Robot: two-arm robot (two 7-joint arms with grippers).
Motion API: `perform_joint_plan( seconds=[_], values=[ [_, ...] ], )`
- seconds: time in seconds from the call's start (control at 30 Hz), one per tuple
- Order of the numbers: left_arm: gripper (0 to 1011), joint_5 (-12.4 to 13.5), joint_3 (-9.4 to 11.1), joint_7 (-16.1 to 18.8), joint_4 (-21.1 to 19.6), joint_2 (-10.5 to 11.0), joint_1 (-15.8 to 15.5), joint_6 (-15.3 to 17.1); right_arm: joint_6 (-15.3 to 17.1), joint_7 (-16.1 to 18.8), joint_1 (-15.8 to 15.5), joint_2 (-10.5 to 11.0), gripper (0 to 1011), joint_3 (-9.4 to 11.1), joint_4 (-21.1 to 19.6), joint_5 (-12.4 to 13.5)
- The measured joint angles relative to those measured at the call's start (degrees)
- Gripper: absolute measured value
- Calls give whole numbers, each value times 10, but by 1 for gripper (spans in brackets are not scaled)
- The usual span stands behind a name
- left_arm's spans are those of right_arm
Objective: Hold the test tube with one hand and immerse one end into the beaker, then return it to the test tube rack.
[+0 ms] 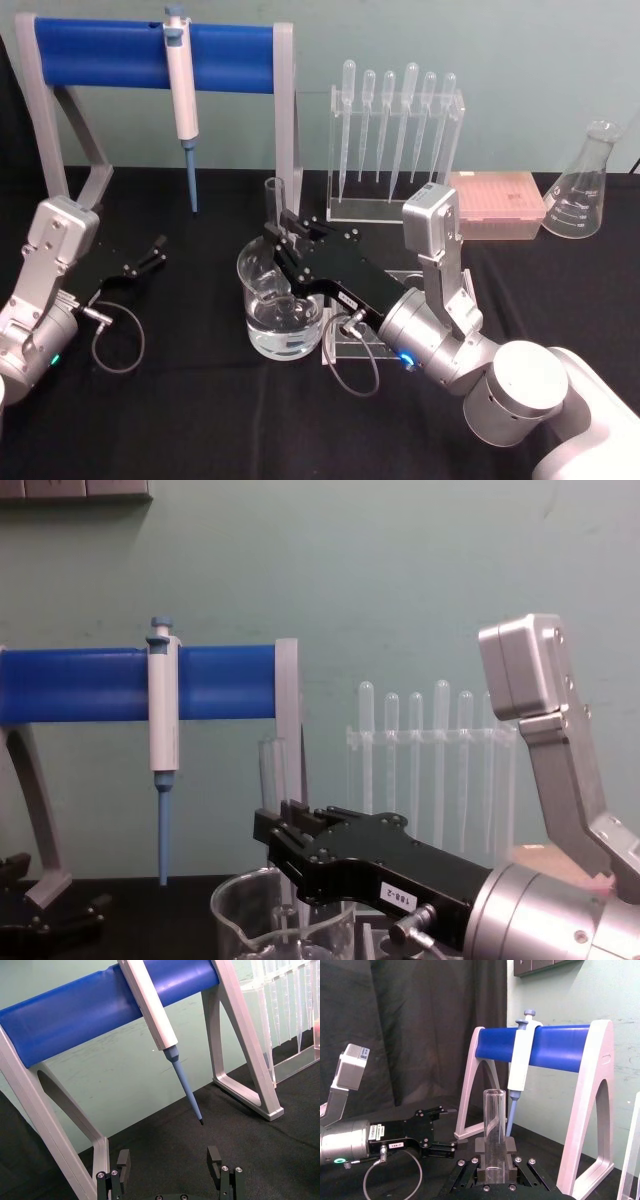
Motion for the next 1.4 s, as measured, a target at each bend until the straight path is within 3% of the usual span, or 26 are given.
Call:
perform_joint_plan(
  seconds=[1.4],
  values=[
    [1000, 0, 0, 0, 0, 0, 0, 0, 0, 0, 0, 0, 225, 0, 0, 0]
  ],
)
